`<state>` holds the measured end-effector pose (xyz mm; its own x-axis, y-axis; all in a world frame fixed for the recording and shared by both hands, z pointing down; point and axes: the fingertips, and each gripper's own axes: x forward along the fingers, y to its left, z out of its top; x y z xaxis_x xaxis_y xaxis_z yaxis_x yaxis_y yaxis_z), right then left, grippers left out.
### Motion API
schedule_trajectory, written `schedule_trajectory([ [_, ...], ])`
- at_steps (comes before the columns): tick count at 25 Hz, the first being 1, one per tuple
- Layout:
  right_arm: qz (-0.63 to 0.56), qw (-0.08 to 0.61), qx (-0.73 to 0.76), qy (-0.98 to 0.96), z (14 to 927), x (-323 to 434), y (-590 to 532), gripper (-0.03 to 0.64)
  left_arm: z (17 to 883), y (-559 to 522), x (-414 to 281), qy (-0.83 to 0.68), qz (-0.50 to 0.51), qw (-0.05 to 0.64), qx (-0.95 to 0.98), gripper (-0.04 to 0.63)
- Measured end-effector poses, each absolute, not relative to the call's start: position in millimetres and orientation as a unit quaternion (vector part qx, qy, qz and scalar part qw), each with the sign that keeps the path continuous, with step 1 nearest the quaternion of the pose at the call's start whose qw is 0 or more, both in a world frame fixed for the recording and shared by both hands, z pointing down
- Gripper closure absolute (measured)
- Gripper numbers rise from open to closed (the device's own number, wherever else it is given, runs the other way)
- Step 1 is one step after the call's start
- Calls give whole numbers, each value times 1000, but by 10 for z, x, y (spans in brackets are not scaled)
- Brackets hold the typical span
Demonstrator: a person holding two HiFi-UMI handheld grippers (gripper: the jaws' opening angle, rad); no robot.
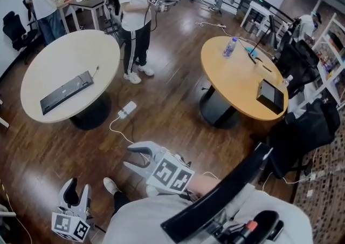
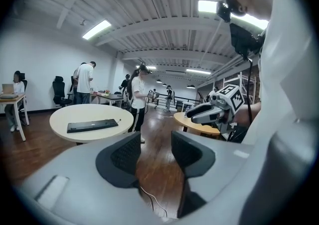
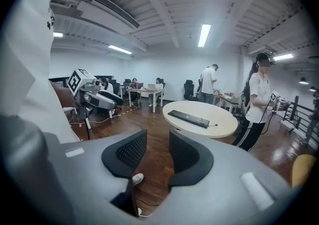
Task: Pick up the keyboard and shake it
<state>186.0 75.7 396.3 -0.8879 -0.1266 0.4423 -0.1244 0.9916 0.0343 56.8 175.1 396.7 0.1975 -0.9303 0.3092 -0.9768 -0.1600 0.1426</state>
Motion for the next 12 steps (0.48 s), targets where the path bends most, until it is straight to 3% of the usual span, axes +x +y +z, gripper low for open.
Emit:
schedule_trajectory([
  [12, -5, 236, 61, -970, 4014, 1885, 789, 479, 3942, 1707, 614, -625, 78, 149, 762, 407],
])
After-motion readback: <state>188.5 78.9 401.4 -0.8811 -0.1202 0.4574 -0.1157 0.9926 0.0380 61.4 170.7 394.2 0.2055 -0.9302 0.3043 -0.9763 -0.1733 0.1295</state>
